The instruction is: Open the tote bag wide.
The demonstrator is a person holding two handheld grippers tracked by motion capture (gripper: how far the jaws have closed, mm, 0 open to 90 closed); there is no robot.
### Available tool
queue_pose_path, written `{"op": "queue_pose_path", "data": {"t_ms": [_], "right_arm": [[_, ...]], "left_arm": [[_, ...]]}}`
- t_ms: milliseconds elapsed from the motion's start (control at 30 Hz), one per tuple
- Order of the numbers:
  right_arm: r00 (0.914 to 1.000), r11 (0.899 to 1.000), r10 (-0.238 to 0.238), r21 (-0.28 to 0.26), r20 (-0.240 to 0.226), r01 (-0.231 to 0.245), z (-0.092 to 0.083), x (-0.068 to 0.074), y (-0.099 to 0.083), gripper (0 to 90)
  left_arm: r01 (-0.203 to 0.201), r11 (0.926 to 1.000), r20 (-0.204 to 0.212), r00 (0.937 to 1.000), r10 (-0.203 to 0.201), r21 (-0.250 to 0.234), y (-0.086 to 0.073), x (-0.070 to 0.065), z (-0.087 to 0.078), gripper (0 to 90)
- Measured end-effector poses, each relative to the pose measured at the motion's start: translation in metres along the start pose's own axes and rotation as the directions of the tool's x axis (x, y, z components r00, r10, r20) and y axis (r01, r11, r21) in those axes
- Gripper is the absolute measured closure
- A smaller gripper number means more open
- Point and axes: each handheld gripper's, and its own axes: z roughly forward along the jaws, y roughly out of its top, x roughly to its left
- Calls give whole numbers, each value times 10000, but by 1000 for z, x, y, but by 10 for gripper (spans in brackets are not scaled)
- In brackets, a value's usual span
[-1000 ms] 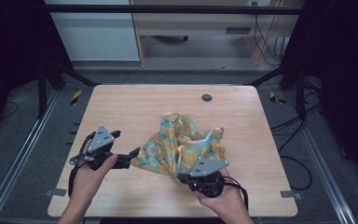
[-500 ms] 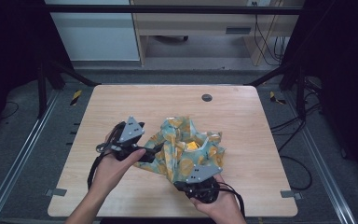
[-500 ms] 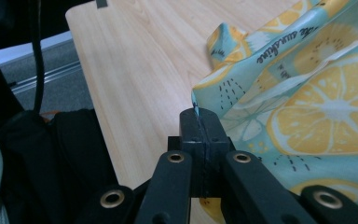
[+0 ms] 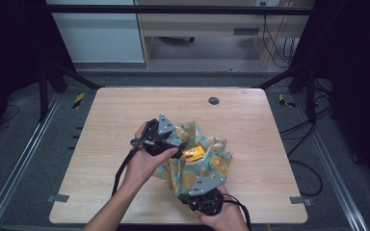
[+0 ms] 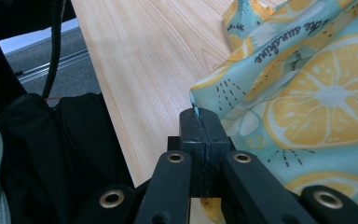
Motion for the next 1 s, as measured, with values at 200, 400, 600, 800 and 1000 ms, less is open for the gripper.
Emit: {"op": "queue_pose_path", "data": {"t_ms": [200,400,600,800,1000], "right_arm": [[10000,10000,2,74,-46,-2,1,1,-3,899],[10000,9999,-66,129,4,66,0,2,-3,893],[9999,9999,61,151,128,-63,-3,0,-4,849],[9991,9999,92,-65,409,-89,-13,-1,-2,737],[9959,9993,171,-351,891,-140,-30,-2,6,610]], "left_arm": [[203,9986,-167,9997,-195,495,-7,-3,17,130],[164,9974,-18,9999,-163,695,-22,-6,17,622],[391,9984,291,9988,-403,411,-35,-5,5,862],[537,9986,582,9969,-536,-6,-50,-13,-10,872],[567,9978,871,9948,-536,-333,-67,-22,-20,871]]}}
